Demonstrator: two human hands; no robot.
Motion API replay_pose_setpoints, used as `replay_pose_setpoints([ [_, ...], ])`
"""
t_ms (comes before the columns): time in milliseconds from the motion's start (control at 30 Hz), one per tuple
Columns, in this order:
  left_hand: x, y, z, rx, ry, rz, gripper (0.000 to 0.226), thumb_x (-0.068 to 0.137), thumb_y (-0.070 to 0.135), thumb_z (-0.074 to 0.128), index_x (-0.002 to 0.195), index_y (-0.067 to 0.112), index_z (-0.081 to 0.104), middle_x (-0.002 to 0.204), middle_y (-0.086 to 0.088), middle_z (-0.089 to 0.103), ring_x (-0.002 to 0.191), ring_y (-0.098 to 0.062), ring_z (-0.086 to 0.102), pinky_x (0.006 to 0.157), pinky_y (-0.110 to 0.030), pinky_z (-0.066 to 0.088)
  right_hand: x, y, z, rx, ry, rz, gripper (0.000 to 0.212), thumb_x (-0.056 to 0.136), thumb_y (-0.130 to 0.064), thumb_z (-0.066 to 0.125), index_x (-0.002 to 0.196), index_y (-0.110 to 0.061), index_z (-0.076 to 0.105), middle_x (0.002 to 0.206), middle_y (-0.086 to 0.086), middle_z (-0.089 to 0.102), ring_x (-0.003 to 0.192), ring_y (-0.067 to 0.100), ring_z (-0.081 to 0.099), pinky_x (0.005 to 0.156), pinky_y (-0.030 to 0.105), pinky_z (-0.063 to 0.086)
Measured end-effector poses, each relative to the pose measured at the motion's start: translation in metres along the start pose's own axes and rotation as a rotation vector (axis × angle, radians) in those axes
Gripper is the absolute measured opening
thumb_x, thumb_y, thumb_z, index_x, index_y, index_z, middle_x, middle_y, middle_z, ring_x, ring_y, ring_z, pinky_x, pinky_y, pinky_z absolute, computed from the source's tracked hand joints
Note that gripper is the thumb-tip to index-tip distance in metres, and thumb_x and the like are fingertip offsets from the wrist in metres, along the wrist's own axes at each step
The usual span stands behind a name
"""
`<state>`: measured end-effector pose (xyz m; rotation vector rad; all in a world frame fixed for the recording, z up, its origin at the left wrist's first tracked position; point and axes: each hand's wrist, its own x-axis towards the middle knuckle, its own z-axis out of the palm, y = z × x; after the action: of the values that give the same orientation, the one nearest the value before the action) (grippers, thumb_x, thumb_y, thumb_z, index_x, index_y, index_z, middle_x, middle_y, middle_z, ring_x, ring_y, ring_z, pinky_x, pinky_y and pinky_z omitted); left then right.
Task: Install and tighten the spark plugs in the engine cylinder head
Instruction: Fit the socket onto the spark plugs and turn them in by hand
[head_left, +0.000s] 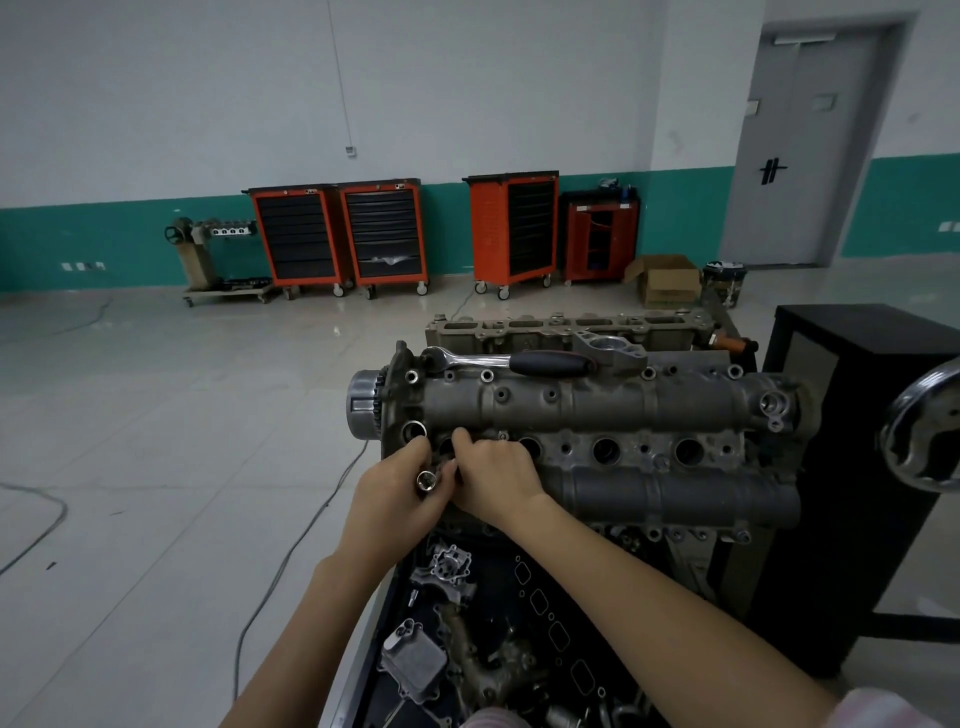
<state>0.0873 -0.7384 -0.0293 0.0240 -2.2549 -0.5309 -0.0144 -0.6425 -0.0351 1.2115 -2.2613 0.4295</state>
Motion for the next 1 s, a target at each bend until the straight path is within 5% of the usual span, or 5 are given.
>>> replay_pose_setpoints([
  [167, -0.001, 0.004, -0.005, 0.005, -0.04, 0.004, 0.033, 0.082, 0.026, 0.059, 0.069, 0.024, 0.028, 0.052, 0.011, 0.033, 0.046, -0.007, 0.035, 0.044, -0.02, 0.024, 0.003, -0.001, -0.007, -0.063, -0.1, -0.054, 0.024, 0.089, -0.026, 0.044, 0.102, -0.006, 0.05, 0.09, 0.014, 0.067, 0.081, 0.033, 0.064, 0.057, 0.033, 0.031],
  [300, 0.003, 0.004, -0.005, 0.004, -0.021, -0.044, 0.052, 0.081, 0.026, 0.07, 0.063, 0.028, 0.022, 0.048, 0.009, 0.03, 0.044, -0.008, 0.032, 0.044, -0.023, 0.025, -0.001, -0.005, -0.017, -0.148, 0.036, -0.031, 0.029, 0.047, -0.027, 0.083, 0.057, -0.014, 0.059, 0.043, 0.001, 0.056, 0.034, 0.021, 0.054, 0.036, 0.016, 0.031],
  [433, 0.006, 0.011, -0.006, 0.006, 0.01, -0.012, 0.05, 0.078, 0.021, 0.074, 0.055, 0.016, 0.03, 0.046, 0.01, 0.027, 0.042, -0.013, 0.031, 0.041, -0.031, 0.031, -0.002, -0.005, -0.014, -0.072, 0.098, -0.003, 0.032, 0.041, -0.026, 0.086, 0.05, -0.016, 0.056, 0.037, -0.001, 0.051, 0.026, 0.019, 0.048, 0.036, 0.011, 0.03],
  [667, 0.005, 0.003, -0.005, -0.01, -0.07, 0.033, 0.047, 0.086, 0.014, 0.065, 0.065, 0.029, 0.025, 0.053, 0.012, 0.032, 0.05, -0.01, 0.038, 0.047, -0.017, 0.027, 0.001, -0.002, -0.007, 0.032, -0.038, 0.022, 0.025, 0.085, -0.03, 0.047, 0.092, -0.007, 0.053, 0.086, 0.013, 0.067, 0.078, 0.033, 0.064, 0.057, 0.03, 0.031],
  [1000, 0.007, 0.01, -0.014, 0.11, -0.162, 0.027, 0.043, 0.083, 0.029, 0.067, 0.067, 0.027, 0.027, 0.059, 0.012, 0.035, 0.051, -0.008, 0.037, 0.046, -0.019, 0.025, 0.004, 0.004, -0.008, -0.077, -0.085, -0.107, 0.022, 0.089, -0.023, 0.041, 0.098, -0.009, 0.055, 0.093, 0.012, 0.067, 0.085, 0.032, 0.063, 0.061, 0.031, 0.028],
])
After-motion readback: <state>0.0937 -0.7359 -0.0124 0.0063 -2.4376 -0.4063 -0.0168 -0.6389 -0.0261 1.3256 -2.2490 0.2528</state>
